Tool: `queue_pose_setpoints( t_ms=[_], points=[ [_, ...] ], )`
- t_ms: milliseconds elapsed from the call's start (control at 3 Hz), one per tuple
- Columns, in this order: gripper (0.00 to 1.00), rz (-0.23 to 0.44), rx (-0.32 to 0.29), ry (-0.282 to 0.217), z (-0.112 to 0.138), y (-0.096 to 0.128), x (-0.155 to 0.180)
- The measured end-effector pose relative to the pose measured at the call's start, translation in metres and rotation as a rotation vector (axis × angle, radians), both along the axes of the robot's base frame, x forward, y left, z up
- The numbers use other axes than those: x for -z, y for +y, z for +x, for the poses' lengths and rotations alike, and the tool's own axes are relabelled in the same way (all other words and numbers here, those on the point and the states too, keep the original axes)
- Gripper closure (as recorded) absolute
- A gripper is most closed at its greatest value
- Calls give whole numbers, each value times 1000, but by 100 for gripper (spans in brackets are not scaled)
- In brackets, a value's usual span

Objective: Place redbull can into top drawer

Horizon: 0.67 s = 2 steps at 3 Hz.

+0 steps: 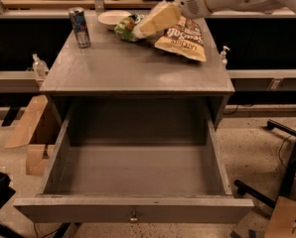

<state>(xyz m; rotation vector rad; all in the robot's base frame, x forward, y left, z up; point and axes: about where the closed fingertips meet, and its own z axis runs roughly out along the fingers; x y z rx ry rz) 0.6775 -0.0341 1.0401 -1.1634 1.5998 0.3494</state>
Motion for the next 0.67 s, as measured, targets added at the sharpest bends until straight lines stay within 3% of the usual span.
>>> queue_pose_setpoints(
  t_ms=[333,667],
  points=[
    [0,33,-67,5,43,57,37],
    [0,80,-100,10,67,103,69]
  ],
)
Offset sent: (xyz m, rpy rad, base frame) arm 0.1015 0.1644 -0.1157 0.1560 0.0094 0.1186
